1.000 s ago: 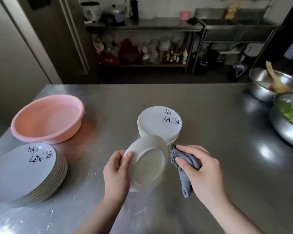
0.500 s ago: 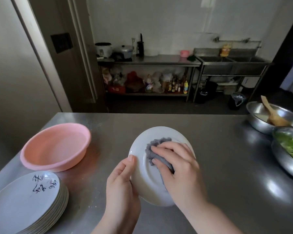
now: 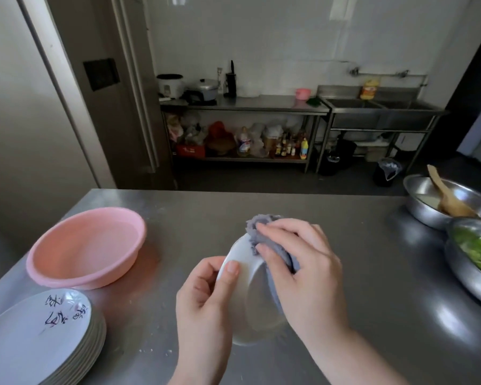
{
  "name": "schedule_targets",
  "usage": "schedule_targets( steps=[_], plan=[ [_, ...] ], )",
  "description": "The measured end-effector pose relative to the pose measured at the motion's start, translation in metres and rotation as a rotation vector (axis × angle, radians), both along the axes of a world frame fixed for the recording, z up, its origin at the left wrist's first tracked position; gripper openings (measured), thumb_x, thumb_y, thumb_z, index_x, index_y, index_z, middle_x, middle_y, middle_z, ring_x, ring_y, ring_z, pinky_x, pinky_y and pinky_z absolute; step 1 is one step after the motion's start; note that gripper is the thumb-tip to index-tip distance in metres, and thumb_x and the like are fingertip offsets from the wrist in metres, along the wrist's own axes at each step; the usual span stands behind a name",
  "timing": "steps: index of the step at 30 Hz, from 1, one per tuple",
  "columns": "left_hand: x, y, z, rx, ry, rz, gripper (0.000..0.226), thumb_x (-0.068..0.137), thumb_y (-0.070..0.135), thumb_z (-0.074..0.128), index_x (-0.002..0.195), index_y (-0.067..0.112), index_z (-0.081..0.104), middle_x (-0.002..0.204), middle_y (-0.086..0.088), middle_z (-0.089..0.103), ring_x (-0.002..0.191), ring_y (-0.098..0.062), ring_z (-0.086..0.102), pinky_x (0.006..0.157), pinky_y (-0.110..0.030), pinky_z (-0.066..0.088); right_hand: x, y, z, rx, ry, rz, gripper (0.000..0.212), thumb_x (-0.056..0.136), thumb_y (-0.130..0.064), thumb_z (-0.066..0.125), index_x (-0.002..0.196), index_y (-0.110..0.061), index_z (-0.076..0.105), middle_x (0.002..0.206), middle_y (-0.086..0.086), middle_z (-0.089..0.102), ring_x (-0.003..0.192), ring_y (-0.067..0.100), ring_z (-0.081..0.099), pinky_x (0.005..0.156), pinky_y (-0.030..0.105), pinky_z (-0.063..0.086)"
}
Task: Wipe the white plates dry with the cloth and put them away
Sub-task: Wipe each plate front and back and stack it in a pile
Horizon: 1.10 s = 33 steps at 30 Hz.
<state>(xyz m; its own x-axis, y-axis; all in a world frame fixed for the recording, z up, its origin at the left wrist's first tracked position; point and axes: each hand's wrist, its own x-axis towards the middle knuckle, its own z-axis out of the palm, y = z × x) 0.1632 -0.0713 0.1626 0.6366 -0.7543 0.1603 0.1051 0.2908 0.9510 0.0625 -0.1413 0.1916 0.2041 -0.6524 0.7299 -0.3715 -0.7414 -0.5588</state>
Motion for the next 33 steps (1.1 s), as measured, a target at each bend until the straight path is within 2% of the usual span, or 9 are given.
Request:
schedule_targets(
  steps=[3, 7, 13, 17, 23, 25, 28, 31, 33],
  plan=[
    [0.003, 0.001, 0.004, -0.022, -0.088, 0.010, 0.014, 0.079, 0.030, 0.063, 0.079, 0.019, 0.072, 0.070, -0.005, 0.070, 0.064, -0.010, 0.059, 0.059, -0.019, 0.047, 0.001, 0.007, -0.001, -0.064, 0.075, 0.118, 0.024, 0.079, -0.009, 0.071, 0.101, -0.018, 0.076, 0.100, -0.008, 0.064, 0.096, 0.009, 0.055, 0.087, 0.018, 0.044],
    [0.004, 0.003, 0.010, -0.036, -0.099, 0.003, 0.014, 0.079, 0.029, 0.063, 0.077, 0.017, 0.070, 0.068, -0.002, 0.069, 0.060, -0.009, 0.059, 0.054, -0.015, 0.045, -0.008, -0.012, 0.010, 0.100, -0.048, 0.044, 0.026, 0.079, -0.003, 0.074, 0.099, -0.019, 0.076, 0.098, -0.010, 0.065, 0.097, 0.013, 0.060, 0.086, 0.014, 0.043],
    [0.010, 0.005, 0.017, -0.041, -0.116, -0.045, 0.018, 0.079, 0.035, 0.068, 0.081, 0.018, 0.072, 0.076, -0.009, 0.072, 0.069, -0.015, 0.061, 0.065, -0.027, 0.047, 0.001, 0.008, 0.013, -0.089, 0.079, 0.188, 0.022, 0.080, -0.011, 0.071, 0.100, -0.018, 0.076, 0.098, -0.007, 0.064, 0.093, 0.009, 0.054, 0.085, 0.020, 0.045],
    [0.020, 0.000, 0.020, -0.021, 0.066, 0.004, 0.016, 0.078, 0.030, 0.064, 0.070, 0.016, 0.067, 0.065, -0.003, 0.063, 0.057, -0.013, 0.053, 0.051, -0.021, 0.044, -0.009, -0.023, 0.027, 0.154, -0.018, 0.137, 0.027, 0.082, -0.008, 0.071, 0.102, -0.025, 0.074, 0.101, -0.014, 0.064, 0.098, 0.001, 0.058, 0.087, 0.010, 0.042],
    [0.040, -0.011, 0.024, -0.051, 0.446, 0.066, 0.037, 0.095, 0.022, 0.058, 0.062, 0.023, 0.076, 0.075, 0.010, 0.072, 0.067, -0.003, 0.068, 0.058, -0.022, 0.054, -0.025, -0.041, 0.001, 0.347, -0.138, 0.095, 0.032, 0.082, 0.001, 0.069, 0.093, -0.029, 0.072, 0.097, -0.015, 0.066, 0.094, -0.001, 0.061, 0.083, 0.011, 0.045],
    [0.039, -0.015, 0.025, -0.051, 0.611, 0.088, 0.040, 0.097, 0.024, 0.055, 0.066, 0.023, 0.079, 0.078, 0.008, 0.076, 0.069, -0.005, 0.072, 0.053, -0.024, 0.056, -0.020, -0.026, -0.021, 0.302, -0.166, 0.056, 0.029, 0.080, 0.000, 0.071, 0.095, -0.025, 0.075, 0.098, -0.016, 0.065, 0.095, 0.003, 0.062, 0.083, 0.012, 0.045],
    [0.032, -0.021, 0.029, -0.042, 0.767, 0.061, 0.031, 0.099, 0.030, 0.051, 0.091, 0.010, 0.073, 0.078, -0.003, 0.076, 0.068, -0.015, 0.073, 0.051, -0.029, 0.056, -0.005, 0.000, -0.045, 0.136, -0.144, 0.042, 0.025, 0.078, -0.009, 0.071, 0.100, -0.020, 0.076, 0.102, -0.014, 0.063, 0.100, 0.008, 0.061, 0.087, 0.013, 0.043],
    [0.023, -0.021, 0.034, 0.031, 0.914, -0.083, 0.055, 0.098, 0.044, 0.047, 0.101, -0.009, 0.063, 0.079, -0.022, 0.073, 0.066, -0.031, 0.073, 0.046, -0.034, 0.056, 0.014, 0.016, -0.048, -0.065, -0.015, 0.098, 0.027, 0.078, -0.005, 0.070, 0.102, -0.017, 0.075, 0.101, -0.009, 0.063, 0.096, 0.011, 0.058, 0.088, 0.019, 0.045],
    [0.018, -0.020, 0.035, 0.085, 1.006, -0.162, 0.071, 0.094, 0.053, 0.050, 0.106, -0.016, 0.060, 0.092, -0.028, 0.070, 0.076, -0.035, 0.073, 0.052, -0.032, 0.058, 0.025, 0.021, -0.041, -0.143, 0.093, 0.166, 0.024, 0.083, -0.004, 0.065, 0.102, -0.016, 0.075, 0.099, -0.005, 0.063, 0.091, 0.015, 0.057, 0.081, 0.026, 0.049]
  ],
)
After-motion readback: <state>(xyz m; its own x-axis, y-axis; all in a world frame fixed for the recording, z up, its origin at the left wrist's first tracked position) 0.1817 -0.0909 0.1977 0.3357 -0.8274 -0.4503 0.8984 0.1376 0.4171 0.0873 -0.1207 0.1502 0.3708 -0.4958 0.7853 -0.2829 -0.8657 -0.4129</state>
